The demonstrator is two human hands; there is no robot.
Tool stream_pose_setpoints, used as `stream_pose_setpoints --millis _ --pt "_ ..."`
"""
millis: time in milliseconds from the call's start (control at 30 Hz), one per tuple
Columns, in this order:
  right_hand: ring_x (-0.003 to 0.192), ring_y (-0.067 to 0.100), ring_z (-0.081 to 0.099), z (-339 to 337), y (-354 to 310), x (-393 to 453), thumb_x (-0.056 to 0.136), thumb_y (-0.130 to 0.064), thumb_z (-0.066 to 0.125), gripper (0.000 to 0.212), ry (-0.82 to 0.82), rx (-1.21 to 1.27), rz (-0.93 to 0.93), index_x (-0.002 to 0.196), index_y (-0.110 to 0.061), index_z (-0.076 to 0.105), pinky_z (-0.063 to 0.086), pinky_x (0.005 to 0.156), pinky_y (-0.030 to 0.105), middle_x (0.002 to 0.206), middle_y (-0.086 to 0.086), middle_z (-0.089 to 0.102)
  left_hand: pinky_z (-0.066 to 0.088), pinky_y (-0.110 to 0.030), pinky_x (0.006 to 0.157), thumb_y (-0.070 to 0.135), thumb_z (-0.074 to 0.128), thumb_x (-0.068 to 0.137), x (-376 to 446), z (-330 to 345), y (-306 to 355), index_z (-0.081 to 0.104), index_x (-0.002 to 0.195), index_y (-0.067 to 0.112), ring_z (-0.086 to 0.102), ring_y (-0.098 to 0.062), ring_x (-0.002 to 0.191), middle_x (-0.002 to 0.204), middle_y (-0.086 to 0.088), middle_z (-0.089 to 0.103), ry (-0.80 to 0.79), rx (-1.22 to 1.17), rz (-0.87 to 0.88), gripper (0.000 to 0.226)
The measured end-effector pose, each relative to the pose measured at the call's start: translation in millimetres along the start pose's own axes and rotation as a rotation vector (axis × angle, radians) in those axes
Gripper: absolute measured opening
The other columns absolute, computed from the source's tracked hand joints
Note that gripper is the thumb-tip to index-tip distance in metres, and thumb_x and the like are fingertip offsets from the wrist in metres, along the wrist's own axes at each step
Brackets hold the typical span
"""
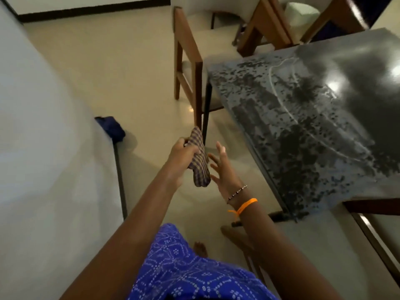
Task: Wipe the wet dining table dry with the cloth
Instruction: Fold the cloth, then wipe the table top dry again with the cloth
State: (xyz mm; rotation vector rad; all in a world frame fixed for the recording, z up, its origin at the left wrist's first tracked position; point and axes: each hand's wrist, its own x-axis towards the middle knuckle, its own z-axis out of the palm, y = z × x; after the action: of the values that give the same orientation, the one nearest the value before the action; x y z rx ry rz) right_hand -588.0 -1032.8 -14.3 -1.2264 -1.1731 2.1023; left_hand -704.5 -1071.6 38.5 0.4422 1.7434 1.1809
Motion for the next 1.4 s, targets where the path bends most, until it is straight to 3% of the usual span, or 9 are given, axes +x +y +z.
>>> stream_pose_setpoints --millis 133,300,400,667,800,967,1033,1133,1400 --pt "0.111 0.016 0.061 5.6 -34.9 71.3 0.095 -0.058 0.022 0.05 -0.055 0.404 -0.043 0.12 -0.034 0.057 0.052 0.083 0.028 0.12 0.0 0.064 0.052 -0.031 0.073 0.017 0.054 0.083 71.4 25.5 38.8 0.054 0.11 0.019 0.064 -0.018 0.091 0.097 -0.005 0.064 -0.179 0.021 0.026 0.027" --pt "0.106 0.027 0.063 -11.0 -78.3 150.4 0.09 -0.063 0.031 0.058 0.049 0.856 -0.043 0.118 -0.024 0.063 0.05 0.091 0.044 0.116 0.009 0.066 0.043 -0.025 0.073 0.042 0.044 0.092 147.4 52.6 98.2 0.051 0.129 0.028 0.064 -0.01 0.081 0.128 0.004 0.055 -0.539 0.185 0.038 0.04" --pt "0.095 0.029 0.067 -26.3 -103.2 185.4 0.089 -0.06 0.027 0.06 0.15 0.984 -0.11 0.106 -0.024 0.071 0.055 0.08 0.045 0.109 0.01 0.068 0.044 -0.026 0.082 0.039 0.039 0.096 191.4 65.2 136.3 0.055 0.126 0.024 0.064 -0.014 0.088 0.128 0.004 0.058 -0.703 0.29 0.097 0.038" --pt "0.105 0.033 0.066 -121.8 -170.0 226.4 0.089 -0.053 0.026 0.054 0.446 1.092 -0.465 0.119 -0.027 0.063 0.05 0.081 0.062 0.12 0.006 0.067 0.047 -0.012 0.055 0.029 0.04 0.098 302.3 147.5 198.0 0.057 0.11 0.021 0.059 -0.01 0.081 0.101 0.0 0.062 -0.811 0.389 0.062 0.023" --pt "0.112 0.027 0.06 -200.3 -216.7 238.2 0.075 -0.057 0.034 0.058 0.654 0.94 -0.594 0.118 -0.027 0.061 0.051 0.083 0.055 0.122 0.0 0.063 0.045 -0.012 0.058 0.033 0.041 0.097 337.2 201.2 208.2 0.058 0.107 0.026 0.06 -0.008 0.084 0.104 0.003 0.062 -0.887 0.473 0.008 0.021" --pt "0.137 0.023 0.036 -290.3 -266.0 247.9 0.083 -0.043 0.045 0.072 0.885 0.636 -0.696 0.144 -0.008 0.031 0.025 0.118 0.039 0.139 0.008 0.047 0.047 -0.012 0.058 0.035 0.043 0.096 364.7 264.5 217.1 0.061 0.092 0.035 0.063 -0.005 0.078 0.099 0.009 0.064 -1.0 0.579 0.01 0.018" --pt "0.141 0.017 0.026 -315.1 -272.1 257.1 0.097 -0.034 0.039 0.057 1.067 0.126 -0.537 0.147 -0.011 0.024 0.021 0.119 0.035 0.152 0.009 0.031 0.046 -0.008 0.055 0.034 0.044 0.095 372.6 281.3 217.2 0.061 0.092 0.035 0.063 -0.005 0.077 0.098 0.008 0.064 -1.016 0.597 -0.024 0.018" --pt "0.147 0.022 0.005 -345.8 -264.4 281.6 0.098 -0.046 0.031 0.055 1.198 -0.709 0.04 0.149 -0.033 0.014 0.009 0.116 0.055 0.16 0.002 0.01 0.045 -0.013 0.063 0.032 0.045 0.095 386.1 295.2 210.6 0.059 0.091 0.036 0.061 -0.008 0.085 0.101 0.006 0.062 -1.028 0.686 0.016 0.015" --pt "0.147 0.026 -0.008 -349.5 -241.9 348.4 0.096 -0.052 0.03 0.067 1.14 -1.001 0.338 0.151 -0.022 0.006 -0.006 0.114 0.057 0.16 0.006 -0.004 0.036 -0.042 0.103 0.033 0.051 0.09 450.8 316.6 225.4 0.043 0.134 0.022 0.041 -0.027 0.119 0.13 -0.005 0.045 -0.778 1.138 0.531 0.045"
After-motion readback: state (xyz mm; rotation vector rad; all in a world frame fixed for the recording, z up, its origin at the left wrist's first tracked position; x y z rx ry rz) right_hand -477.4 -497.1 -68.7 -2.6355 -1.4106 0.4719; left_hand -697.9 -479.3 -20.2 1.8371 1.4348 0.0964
